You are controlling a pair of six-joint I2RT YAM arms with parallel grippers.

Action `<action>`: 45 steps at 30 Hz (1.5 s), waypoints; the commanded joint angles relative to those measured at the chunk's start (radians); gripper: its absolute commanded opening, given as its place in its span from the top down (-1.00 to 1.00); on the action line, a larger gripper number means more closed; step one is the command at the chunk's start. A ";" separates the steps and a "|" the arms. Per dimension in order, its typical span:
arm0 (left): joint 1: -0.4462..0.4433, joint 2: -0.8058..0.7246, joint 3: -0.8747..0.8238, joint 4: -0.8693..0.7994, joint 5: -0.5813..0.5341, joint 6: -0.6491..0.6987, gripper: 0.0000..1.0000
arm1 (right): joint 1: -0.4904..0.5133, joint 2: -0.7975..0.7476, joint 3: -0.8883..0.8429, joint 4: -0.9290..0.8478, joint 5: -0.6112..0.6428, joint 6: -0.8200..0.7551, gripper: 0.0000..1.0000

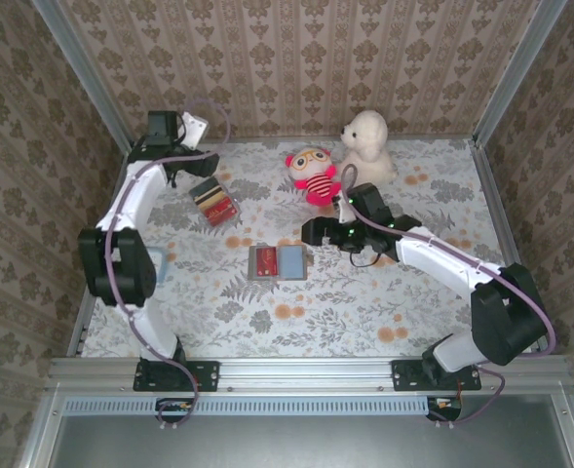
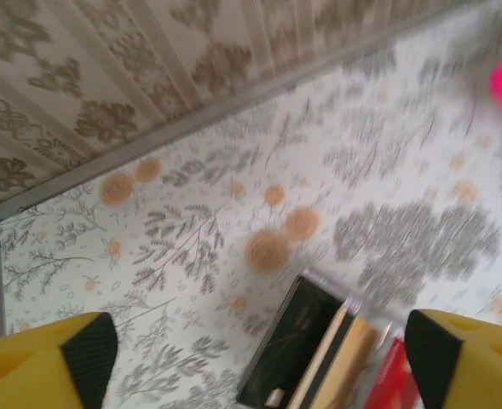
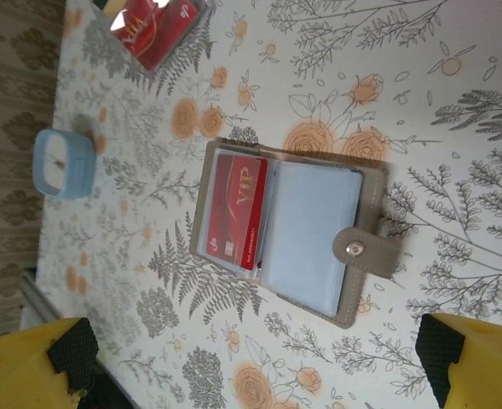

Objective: Take the credit cards out of the card holder

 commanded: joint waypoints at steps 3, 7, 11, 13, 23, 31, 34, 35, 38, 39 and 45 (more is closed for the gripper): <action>0.008 -0.143 -0.286 0.209 0.130 -0.338 -0.95 | 0.088 0.065 0.067 -0.061 0.133 0.040 -0.81; 0.007 -0.239 -0.451 0.226 0.135 -0.487 -0.99 | 0.133 0.158 0.096 -0.016 0.092 0.092 -0.53; 0.001 -0.323 -0.584 0.224 0.177 -0.625 -0.96 | 0.154 0.262 0.116 0.074 0.006 0.173 -0.21; -0.010 -0.352 -0.645 0.221 0.203 -0.680 -0.95 | 0.162 0.303 0.124 0.106 -0.010 0.214 -0.11; -0.171 -0.440 -0.791 0.180 0.202 -0.796 -0.83 | 0.206 0.449 0.209 0.099 0.023 0.303 0.17; -0.269 -0.426 -0.848 0.242 0.210 -0.905 -0.42 | 0.205 0.480 0.219 0.082 0.046 0.306 0.27; -0.282 -0.384 -0.855 0.306 0.238 -0.945 -0.25 | 0.204 0.492 0.221 0.079 0.050 0.313 0.30; -0.284 -0.364 -0.855 0.332 0.256 -0.953 -0.19 | 0.204 0.494 0.221 0.080 0.050 0.316 0.31; -0.295 -0.309 -0.836 0.373 0.290 -0.963 0.01 | 0.203 0.499 0.224 0.078 0.052 0.316 0.32; -0.299 -0.296 -0.830 0.375 0.291 -0.960 0.04 | 0.204 0.501 0.225 0.076 0.052 0.315 0.32; -0.312 -0.227 -0.815 0.400 0.306 -0.962 0.24 | 0.204 0.510 0.218 0.094 0.035 0.319 0.43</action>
